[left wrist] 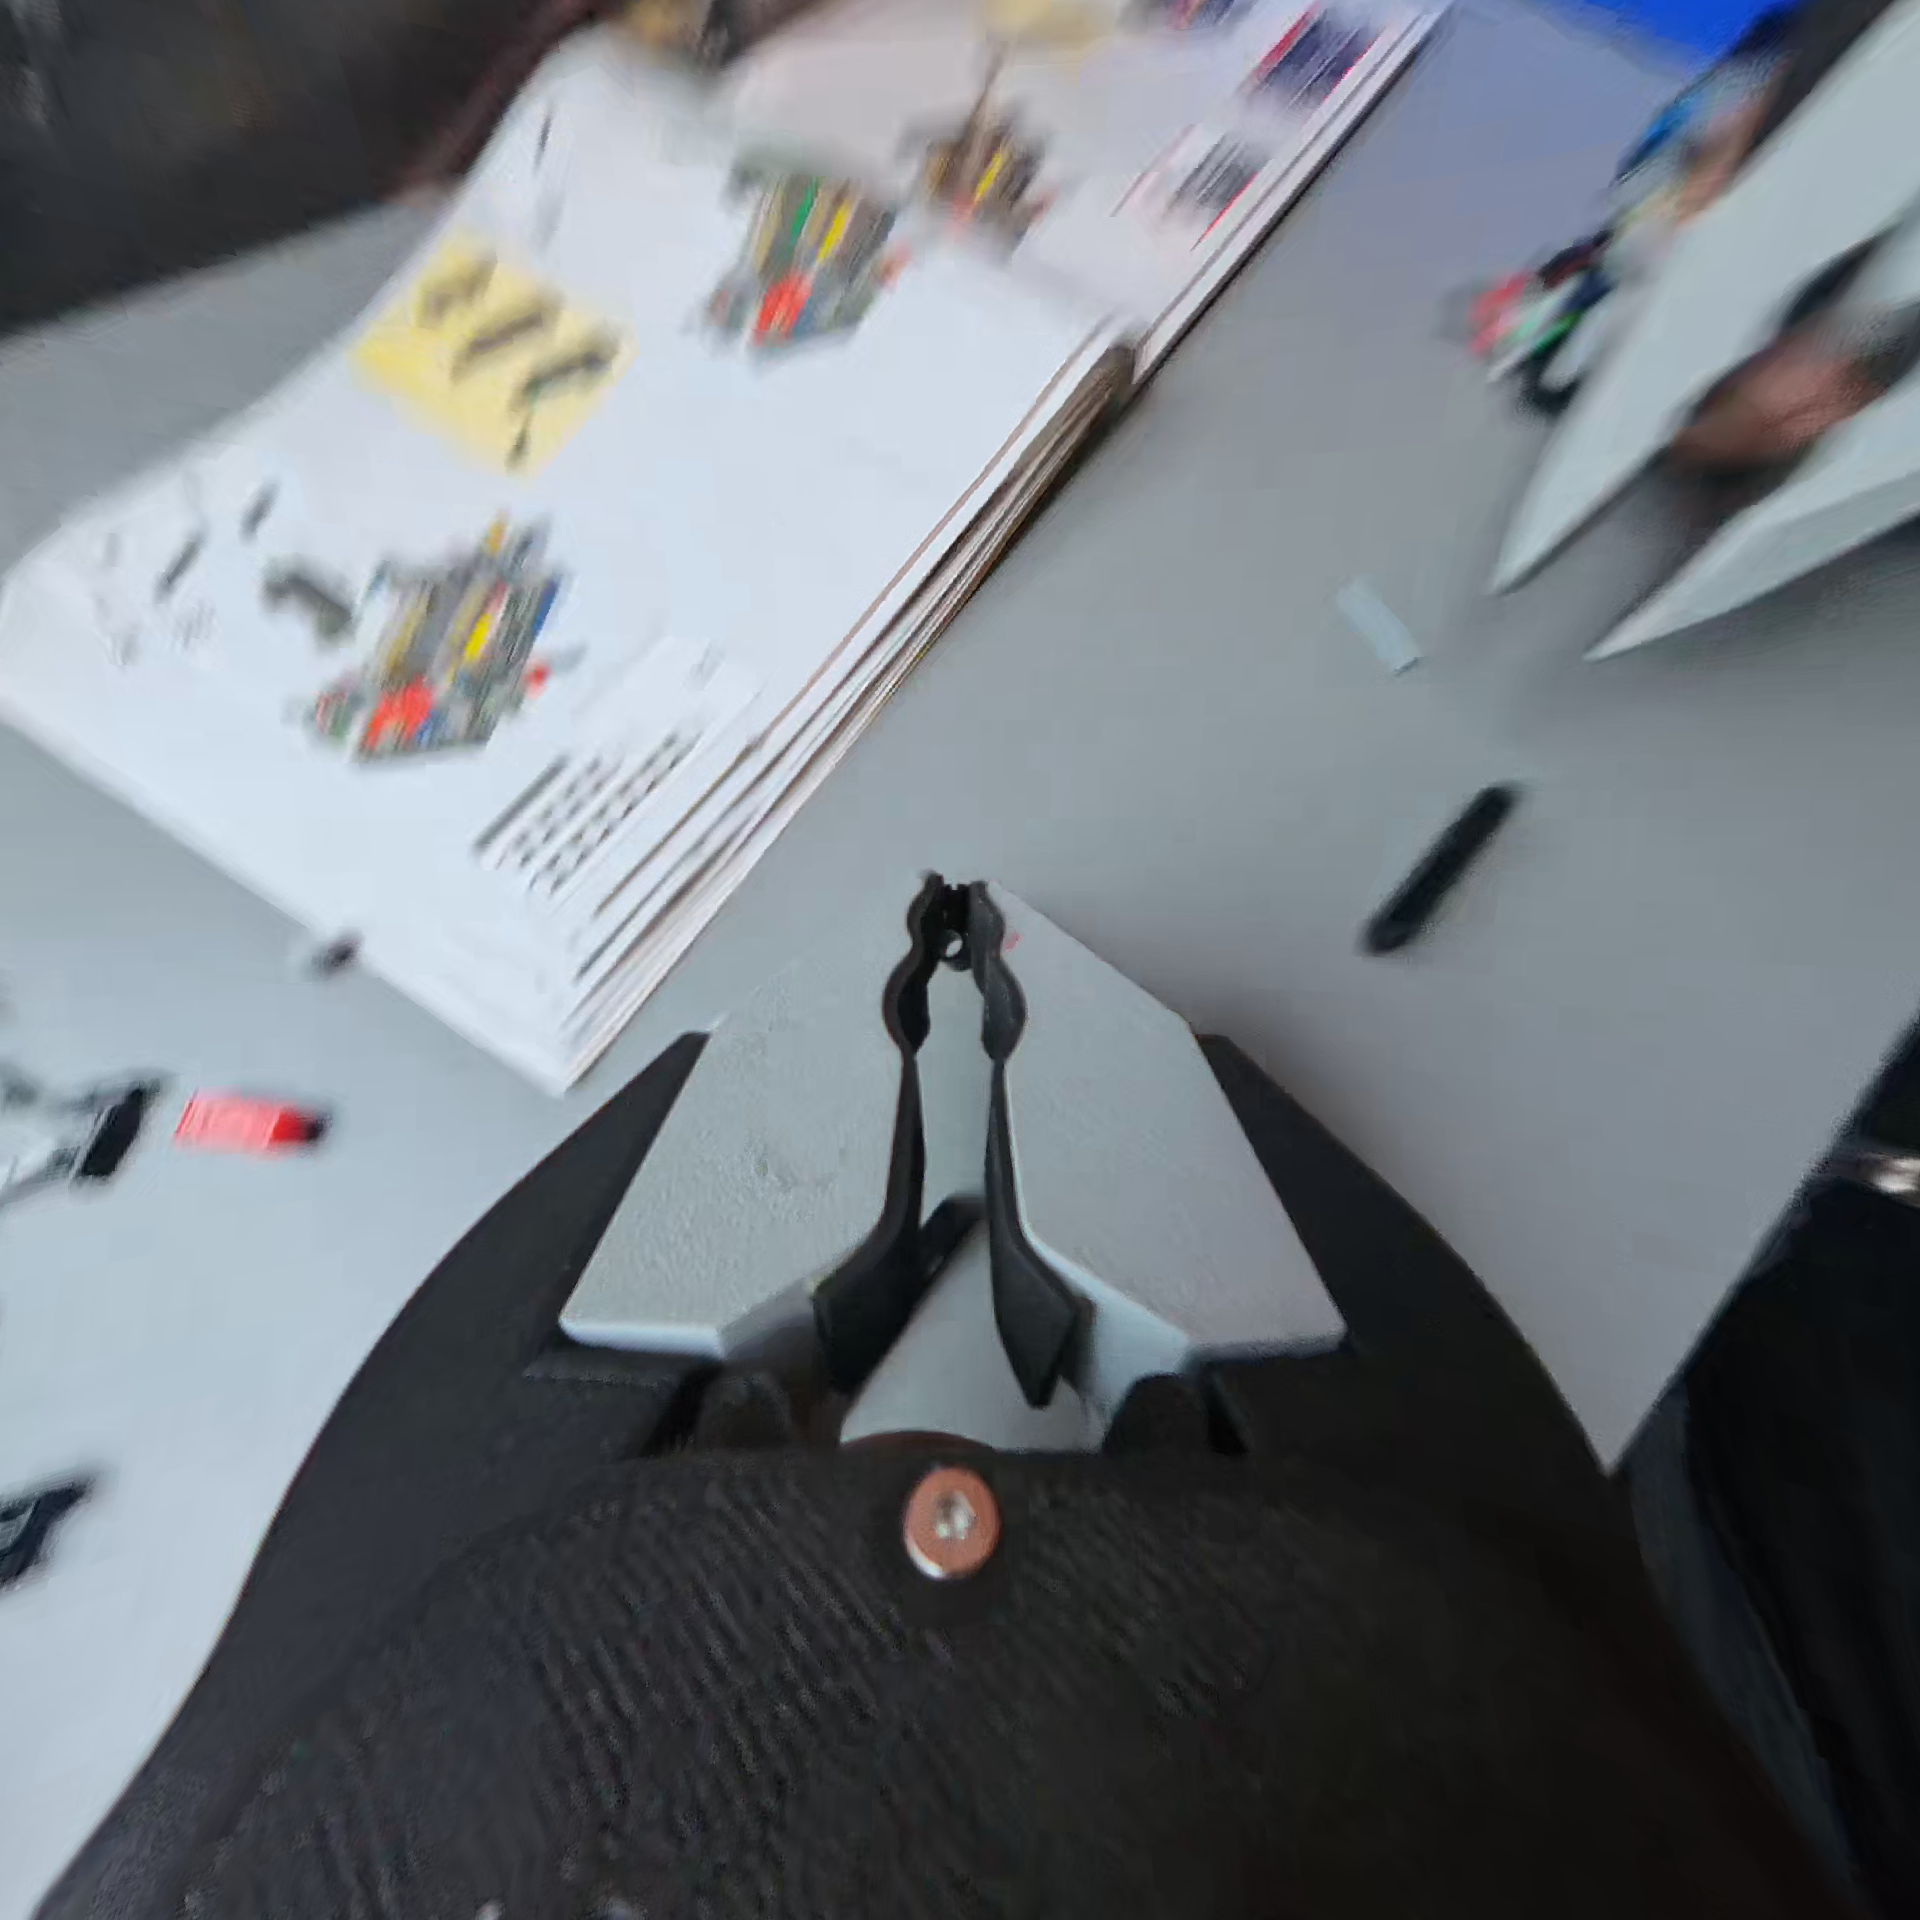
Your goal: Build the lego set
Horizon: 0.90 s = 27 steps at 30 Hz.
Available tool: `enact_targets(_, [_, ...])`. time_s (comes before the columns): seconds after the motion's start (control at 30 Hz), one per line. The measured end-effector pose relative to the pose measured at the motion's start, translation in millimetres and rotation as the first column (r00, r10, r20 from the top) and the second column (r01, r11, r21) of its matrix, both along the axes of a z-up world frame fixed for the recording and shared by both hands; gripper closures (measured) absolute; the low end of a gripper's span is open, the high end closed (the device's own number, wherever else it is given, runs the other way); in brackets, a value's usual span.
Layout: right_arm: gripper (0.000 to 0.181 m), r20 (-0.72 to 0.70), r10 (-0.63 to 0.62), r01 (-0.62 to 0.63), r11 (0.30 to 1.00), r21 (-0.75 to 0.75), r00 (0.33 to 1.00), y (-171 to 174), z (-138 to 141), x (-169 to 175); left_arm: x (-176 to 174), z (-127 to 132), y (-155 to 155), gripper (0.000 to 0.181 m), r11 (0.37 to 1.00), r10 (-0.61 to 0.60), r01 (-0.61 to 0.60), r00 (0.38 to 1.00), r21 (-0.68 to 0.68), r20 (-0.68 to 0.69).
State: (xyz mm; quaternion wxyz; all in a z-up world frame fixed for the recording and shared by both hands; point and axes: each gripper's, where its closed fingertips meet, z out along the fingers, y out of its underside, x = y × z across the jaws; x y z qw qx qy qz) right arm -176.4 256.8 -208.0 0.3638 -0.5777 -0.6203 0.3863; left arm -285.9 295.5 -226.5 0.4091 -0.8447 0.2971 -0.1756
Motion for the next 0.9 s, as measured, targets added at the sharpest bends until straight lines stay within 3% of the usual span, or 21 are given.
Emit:
enact_targets(0.03, [0.169, -0.028, -0.008, 0.006, 0.999, -0.041, 1.0, 0.5, 5.5, -2.3, 19.7, 21.8, -4.3, 0.18, 0.994, -0.066, 0.058, 0.994, 0.088, 0.083])
enact_targets(0.1, [0.173, -0.1, 0.006, -0.02, 0.989, -0.143, 0.995, -3.9, 19.7, -7.1, 59.8, 68.3, -23.7, 0.18, 0.95, -0.237, 0.169, 0.937, 0.261, 0.255])
enact_targets(0.17, [0.171, -0.203, 0.055, -0.104, 0.965, -0.24, 0.978, -15.7, 40.7, -10.2, 88.9, 110.0, -48.9, 0.179, 0.879, -0.398, 0.224, 0.831, 0.42, 0.39])
enact_targets(0.27, [0.179, -0.379, 0.116, -0.257, 0.902, -0.348, 0.918, -33.6, 72.9, -8.9, 111.9, 142.5, -75.3, 0.179, 0.807, -0.536, 0.241, 0.683, 0.539, 0.497])
enact_targets(0.43, [0.181, -0.584, 0.179, -0.546, 0.637, -0.544, 0.791, -50.2, 102.6, 7.3, 126.0, 143.0, -82.4, 0.18, 0.785, -0.597, 0.26, 0.558, 0.562, 0.576])
enact_targets(0.5, [0.176, -0.628, 0.158, -0.59, 0.569, -0.573, 0.762, -48.3, 110.4, 11.4, 127.1, 145.4, -82.5, 0.18, 0.788, -0.603, 0.246, 0.496, 0.565, 0.625])
enact_targets(0.57, [0.173, -0.642, 0.155, -0.604, 0.553, -0.574, 0.751, -48.9, 112.6, 12.5, 128.2, 147.7, -80.5, 0.18, 0.789, -0.602, 0.22, 0.46, 0.573, 0.652])
enact_targets(0.73, [0.168, -0.626, 0.13, -0.56, 0.609, -0.561, 0.769, -47.4, 108.7, 6.5, 135.8, 148.9, -73.6, 0.18, 0.8, -0.588, 0.18, 0.424, 0.572, 0.689])
enact_targets(0.9, [0.177, -0.676, 0.078, -0.59, 0.57, -0.573, 0.733, -36.0, 115.2, 15.1, 136.3, 148.3, -68.4, 0.18, 0.817, -0.564, 0.147, 0.404, 0.557, 0.72])
